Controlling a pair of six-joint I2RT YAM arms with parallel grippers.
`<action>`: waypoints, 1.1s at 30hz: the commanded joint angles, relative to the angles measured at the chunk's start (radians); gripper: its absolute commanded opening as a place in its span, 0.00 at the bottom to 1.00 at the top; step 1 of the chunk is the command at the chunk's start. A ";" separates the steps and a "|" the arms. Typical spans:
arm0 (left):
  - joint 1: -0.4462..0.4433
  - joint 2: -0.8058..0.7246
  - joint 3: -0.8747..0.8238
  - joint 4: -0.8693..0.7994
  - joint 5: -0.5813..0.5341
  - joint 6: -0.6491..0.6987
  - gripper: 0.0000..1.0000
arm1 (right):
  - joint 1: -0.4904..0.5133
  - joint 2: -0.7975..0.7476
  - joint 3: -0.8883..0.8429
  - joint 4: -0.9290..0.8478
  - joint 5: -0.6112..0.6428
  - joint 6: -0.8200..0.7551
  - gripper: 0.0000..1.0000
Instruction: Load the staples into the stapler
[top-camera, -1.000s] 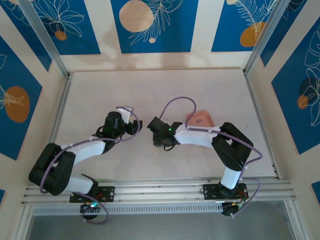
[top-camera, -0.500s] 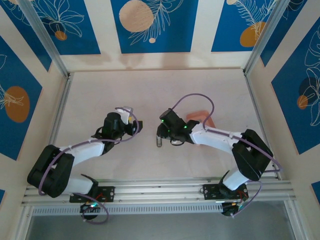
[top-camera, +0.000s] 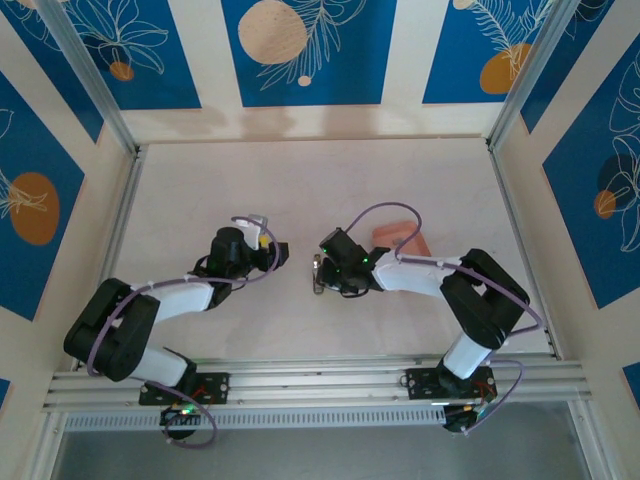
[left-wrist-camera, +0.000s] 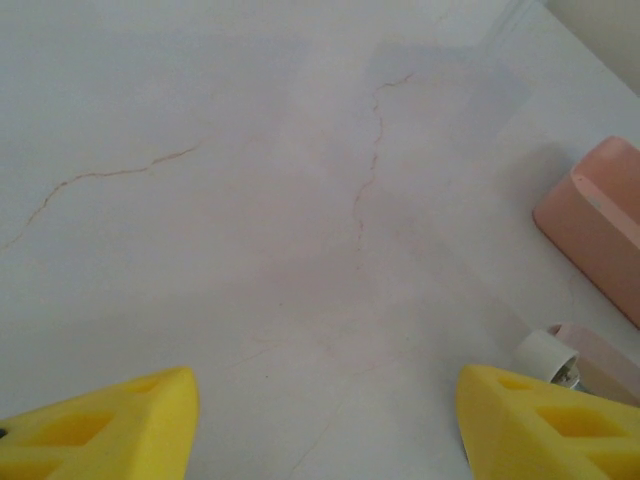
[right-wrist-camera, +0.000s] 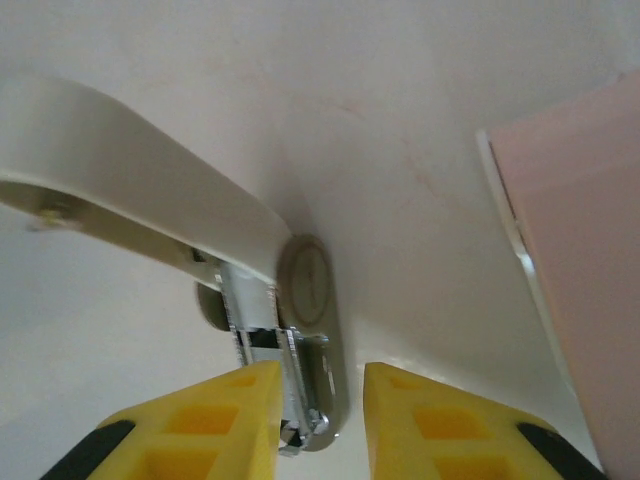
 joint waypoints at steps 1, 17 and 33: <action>0.008 -0.004 -0.007 0.033 0.019 -0.016 0.68 | -0.003 0.023 -0.023 0.067 -0.048 0.022 0.28; 0.008 -0.004 0.043 -0.066 0.107 0.053 0.68 | 0.018 -0.066 -0.025 0.013 0.022 -0.041 0.31; 0.002 0.297 0.328 -0.137 0.540 0.096 0.67 | -0.011 -0.331 -0.140 0.008 0.117 -0.104 0.41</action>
